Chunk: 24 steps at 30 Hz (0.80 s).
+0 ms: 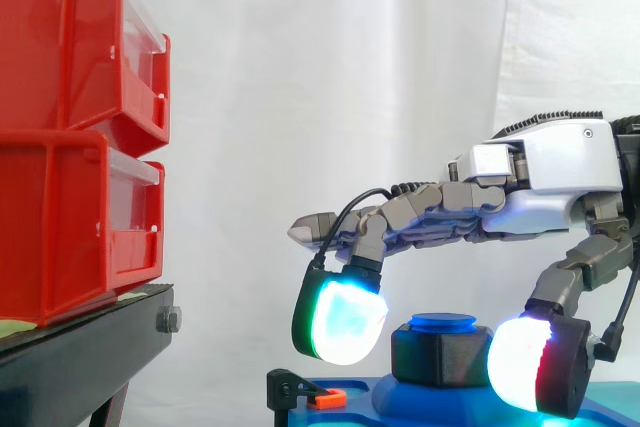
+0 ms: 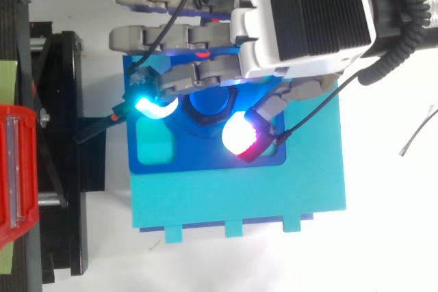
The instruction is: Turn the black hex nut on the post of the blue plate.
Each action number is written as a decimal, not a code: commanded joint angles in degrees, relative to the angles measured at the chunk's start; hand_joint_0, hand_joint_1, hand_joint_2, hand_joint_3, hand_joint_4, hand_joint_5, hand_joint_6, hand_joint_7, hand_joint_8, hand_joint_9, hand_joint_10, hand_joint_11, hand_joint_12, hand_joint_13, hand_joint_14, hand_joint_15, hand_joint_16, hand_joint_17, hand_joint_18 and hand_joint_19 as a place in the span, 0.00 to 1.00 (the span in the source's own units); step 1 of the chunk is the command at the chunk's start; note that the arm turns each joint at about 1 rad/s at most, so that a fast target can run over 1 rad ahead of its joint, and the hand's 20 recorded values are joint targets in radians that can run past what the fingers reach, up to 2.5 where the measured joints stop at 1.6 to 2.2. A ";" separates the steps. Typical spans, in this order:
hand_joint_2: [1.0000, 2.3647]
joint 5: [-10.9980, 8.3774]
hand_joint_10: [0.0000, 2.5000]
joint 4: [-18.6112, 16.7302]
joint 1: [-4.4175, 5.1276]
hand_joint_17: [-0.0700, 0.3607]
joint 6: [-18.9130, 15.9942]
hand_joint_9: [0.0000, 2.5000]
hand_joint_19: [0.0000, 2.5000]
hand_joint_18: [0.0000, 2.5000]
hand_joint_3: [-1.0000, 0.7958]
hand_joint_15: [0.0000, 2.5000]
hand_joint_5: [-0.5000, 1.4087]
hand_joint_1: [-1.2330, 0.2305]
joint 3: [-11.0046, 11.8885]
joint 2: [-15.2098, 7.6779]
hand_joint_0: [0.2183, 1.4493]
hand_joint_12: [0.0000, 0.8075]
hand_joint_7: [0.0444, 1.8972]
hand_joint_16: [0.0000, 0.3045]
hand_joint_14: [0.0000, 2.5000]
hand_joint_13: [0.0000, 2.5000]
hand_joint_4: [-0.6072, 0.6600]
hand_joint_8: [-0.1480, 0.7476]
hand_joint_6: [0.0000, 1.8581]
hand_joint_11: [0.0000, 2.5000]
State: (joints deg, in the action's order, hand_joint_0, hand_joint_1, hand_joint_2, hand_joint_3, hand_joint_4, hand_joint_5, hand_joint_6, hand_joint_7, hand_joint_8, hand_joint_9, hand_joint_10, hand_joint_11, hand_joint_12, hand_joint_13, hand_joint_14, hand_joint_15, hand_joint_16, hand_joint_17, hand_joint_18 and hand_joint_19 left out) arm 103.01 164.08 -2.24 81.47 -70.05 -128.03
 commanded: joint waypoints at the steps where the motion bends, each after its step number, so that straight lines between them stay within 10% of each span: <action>1: 0.00 0.00 0.00 0.10 -0.23 0.33 -0.09 0.00 0.06 0.01 0.28 0.02 0.10 0.32 0.00 0.06 0.21 0.29 0.42 0.10 0.00 0.00 0.48 0.21 0.27 0.00; 24: 0.00 0.00 0.00 0.63 -0.84 0.31 0.09 0.00 0.07 0.01 0.28 0.02 0.10 0.34 0.00 -0.03 0.28 0.27 0.42 0.09 0.00 0.00 0.46 0.20 0.27 0.00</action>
State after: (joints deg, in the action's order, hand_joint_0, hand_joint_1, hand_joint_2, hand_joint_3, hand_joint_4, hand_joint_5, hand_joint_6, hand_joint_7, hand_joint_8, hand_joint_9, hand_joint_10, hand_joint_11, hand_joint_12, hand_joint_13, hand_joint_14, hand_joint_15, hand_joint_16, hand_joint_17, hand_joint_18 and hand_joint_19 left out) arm 103.01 164.71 -3.00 81.55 -70.06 -128.03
